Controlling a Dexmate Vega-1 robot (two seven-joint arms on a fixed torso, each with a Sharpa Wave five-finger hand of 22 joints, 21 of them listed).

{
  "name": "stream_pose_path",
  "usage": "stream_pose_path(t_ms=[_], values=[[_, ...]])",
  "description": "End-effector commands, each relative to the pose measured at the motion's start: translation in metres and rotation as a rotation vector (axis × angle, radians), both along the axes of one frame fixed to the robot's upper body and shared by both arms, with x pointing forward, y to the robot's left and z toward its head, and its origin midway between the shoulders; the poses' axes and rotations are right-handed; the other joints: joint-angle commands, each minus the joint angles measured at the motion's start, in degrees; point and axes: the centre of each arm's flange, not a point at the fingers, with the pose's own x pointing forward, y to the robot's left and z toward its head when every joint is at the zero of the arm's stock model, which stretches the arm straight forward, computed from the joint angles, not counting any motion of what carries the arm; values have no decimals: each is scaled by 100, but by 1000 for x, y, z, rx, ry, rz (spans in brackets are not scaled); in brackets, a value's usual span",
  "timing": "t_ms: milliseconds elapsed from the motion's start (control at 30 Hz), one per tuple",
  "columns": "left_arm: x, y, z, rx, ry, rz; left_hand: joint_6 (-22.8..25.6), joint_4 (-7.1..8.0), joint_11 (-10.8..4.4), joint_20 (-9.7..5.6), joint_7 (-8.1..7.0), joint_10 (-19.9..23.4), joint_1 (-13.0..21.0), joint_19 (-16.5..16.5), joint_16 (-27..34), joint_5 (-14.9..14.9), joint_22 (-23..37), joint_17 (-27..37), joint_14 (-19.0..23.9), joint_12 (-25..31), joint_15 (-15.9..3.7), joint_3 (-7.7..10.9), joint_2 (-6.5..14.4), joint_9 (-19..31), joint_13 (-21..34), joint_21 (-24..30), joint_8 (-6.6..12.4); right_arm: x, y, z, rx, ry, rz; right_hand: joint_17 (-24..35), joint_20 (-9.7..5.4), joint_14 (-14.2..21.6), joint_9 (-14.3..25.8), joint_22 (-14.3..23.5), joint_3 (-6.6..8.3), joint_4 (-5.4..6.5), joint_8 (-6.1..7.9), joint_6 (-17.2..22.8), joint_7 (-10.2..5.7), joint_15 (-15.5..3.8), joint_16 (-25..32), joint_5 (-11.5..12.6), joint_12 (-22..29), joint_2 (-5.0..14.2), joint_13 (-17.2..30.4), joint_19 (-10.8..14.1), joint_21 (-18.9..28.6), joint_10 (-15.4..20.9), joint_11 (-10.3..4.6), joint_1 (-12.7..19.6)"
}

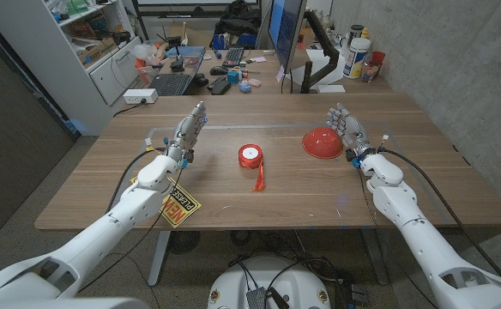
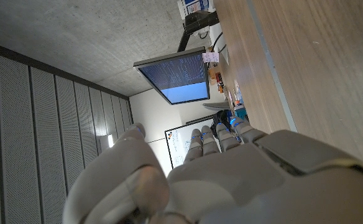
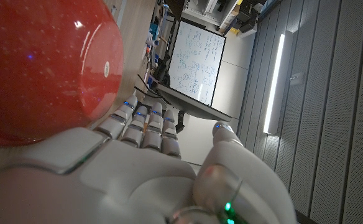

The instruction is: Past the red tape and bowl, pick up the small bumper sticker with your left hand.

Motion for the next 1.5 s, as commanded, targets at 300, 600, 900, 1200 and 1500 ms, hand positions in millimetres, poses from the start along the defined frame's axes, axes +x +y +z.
stream_pose_path(t_ms=[300, 600, 900, 1200, 1500], values=[[-29, 11, -12, 10, -25, 7, 50, -19, -8, -20, 12, 58, 68, 13, 33, -34, 19, 6, 32, 21, 7, 13, 8, 20, 12, 33, 21, 3, 6, -6, -25, 13, 17, 7, 27, 57, 24, 22, 18, -35, 19, 54, 8, -15, 31, 33, -1, 7, 29, 27, 22, 48, -12, 23], [-33, 18, -17, 57, -16, 26, 56, -32, -15, 16, 9, 67, 85, 8, 36, -43, 19, 5, 56, 20, 12, 10, 7, 20, 13, 29, 19, 1, 4, -8, -21, 14, 7, 7, 33, 58, 24, 23, 16, -40, 18, 56, 6, -17, 29, 33, -6, 10, 29, 25, 18, 49, -12, 19], [-40, 24, -11, 126, -26, 56, 45, -107, 3, 44, -2, 63, 183, -14, 26, -61, 16, -3, 64, 11, 5, 15, -25, 20, 13, 16, 12, -1, 3, -13, -15, 18, 4, 8, 35, 59, 25, 24, 10, -44, 17, 58, 4, -11, 28, 33, -9, 10, 30, 26, 15, 58, -6, 11], [-47, 27, -8, 177, -36, 82, 72, -160, -32, 56, -12, 73, 255, -13, 24, -74, 15, -7, 82, 10, 4, 21, -42, 20, 13, 14, 20, -2, 2, -16, -6, 19, -1, 7, 42, 60, 25, 24, 10, -52, 16, 61, 1, -13, 26, 33, -17, 13, 30, 24, 12, 53, -7, 12], [-54, 27, 1, 263, -60, 141, 108, -205, -53, 68, -33, 110, 320, -12, 23, -87, 16, -8, 102, 19, -27, 26, -51, 22, 14, 13, 29, -3, 2, -20, 1, 20, -6, 8, 40, 58, 25, 24, 6, -56, 14, 60, 0, -3, 24, 33, -21, 14, 31, 23, 9, 56, -8, 7]])
